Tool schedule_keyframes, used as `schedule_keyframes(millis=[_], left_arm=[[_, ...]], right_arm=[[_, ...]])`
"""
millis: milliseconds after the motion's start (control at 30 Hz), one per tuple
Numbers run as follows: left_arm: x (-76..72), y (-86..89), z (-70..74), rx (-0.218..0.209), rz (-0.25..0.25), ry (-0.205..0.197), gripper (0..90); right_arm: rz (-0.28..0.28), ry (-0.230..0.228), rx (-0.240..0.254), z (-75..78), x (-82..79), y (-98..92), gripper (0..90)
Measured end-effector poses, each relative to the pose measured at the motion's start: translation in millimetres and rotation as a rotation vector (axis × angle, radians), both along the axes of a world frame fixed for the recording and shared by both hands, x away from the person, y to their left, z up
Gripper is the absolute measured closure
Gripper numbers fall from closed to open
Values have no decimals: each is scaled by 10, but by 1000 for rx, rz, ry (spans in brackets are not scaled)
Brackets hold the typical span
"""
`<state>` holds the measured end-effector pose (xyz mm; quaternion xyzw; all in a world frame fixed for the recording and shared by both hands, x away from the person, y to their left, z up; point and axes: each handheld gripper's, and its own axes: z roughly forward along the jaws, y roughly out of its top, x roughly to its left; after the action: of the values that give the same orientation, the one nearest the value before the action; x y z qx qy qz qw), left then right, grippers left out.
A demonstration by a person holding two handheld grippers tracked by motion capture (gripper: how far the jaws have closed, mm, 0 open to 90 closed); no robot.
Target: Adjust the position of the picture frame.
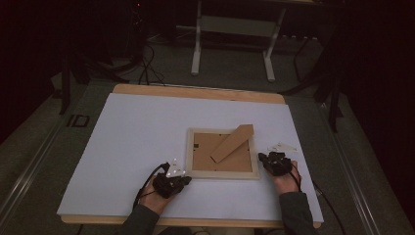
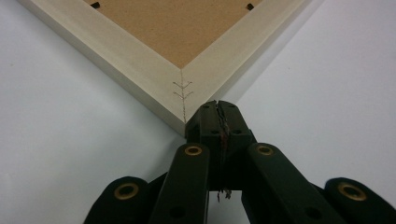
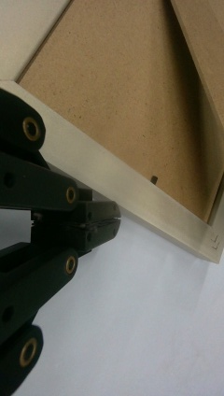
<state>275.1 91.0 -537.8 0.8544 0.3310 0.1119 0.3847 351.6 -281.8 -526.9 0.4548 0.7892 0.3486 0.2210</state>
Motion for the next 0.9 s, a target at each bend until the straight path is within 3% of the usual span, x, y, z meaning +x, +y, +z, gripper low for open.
schedule_keyframes(millis=[167,333,900], left_arm=[[29,47,6,-1,30,5,900],[63,121,8,-40,66,19,900],[212,279,-16,-61,170,49,900]], right_arm=[[14,1,3,-3,-3,17,898],[32,9,-7,-15,-1,53,898],[95,33,9,-20,-67,153,899]])
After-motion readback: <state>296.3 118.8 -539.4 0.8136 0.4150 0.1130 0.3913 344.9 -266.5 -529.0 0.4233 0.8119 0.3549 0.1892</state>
